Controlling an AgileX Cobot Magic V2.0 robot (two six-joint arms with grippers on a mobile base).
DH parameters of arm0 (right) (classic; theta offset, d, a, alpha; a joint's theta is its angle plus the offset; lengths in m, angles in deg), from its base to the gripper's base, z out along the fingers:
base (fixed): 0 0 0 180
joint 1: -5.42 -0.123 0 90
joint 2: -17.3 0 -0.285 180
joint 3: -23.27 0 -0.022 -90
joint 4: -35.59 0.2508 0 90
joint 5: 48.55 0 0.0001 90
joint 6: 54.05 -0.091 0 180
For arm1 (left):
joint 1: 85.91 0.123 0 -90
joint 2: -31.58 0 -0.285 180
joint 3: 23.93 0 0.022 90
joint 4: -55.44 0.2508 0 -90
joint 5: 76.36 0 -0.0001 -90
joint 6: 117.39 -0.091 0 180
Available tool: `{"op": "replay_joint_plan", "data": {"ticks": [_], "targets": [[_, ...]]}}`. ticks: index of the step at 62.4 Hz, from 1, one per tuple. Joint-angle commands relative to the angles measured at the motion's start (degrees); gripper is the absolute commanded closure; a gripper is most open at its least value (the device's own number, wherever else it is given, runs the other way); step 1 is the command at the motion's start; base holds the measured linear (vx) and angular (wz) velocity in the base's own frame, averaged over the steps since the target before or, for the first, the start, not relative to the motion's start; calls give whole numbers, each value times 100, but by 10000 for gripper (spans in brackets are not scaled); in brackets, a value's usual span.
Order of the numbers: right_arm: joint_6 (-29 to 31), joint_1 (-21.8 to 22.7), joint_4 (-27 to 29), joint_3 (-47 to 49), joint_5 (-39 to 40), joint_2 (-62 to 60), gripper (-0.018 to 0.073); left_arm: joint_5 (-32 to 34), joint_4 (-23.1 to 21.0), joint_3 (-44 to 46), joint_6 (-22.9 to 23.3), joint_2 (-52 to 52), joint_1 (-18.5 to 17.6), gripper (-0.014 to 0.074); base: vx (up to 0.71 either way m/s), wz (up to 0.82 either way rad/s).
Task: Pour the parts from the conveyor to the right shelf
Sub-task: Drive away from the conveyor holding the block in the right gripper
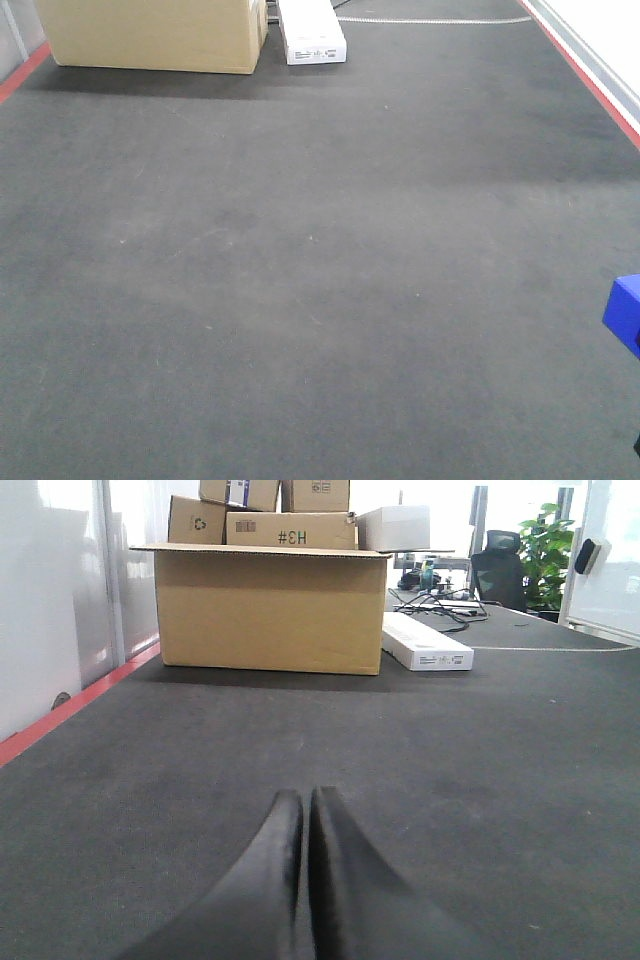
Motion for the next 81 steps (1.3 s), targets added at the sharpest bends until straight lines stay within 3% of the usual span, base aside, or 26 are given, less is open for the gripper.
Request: {"op": "replay_joint_plan", "data": {"ticks": [1,81], "targets": [[34,-4,8,167,470,31,564,438,-14,-174,44,-78,12,603,-8,-1],[34,-4,8,167,470,31,564,438,-14,-174,44,-78,12,603,-30,0]]}}
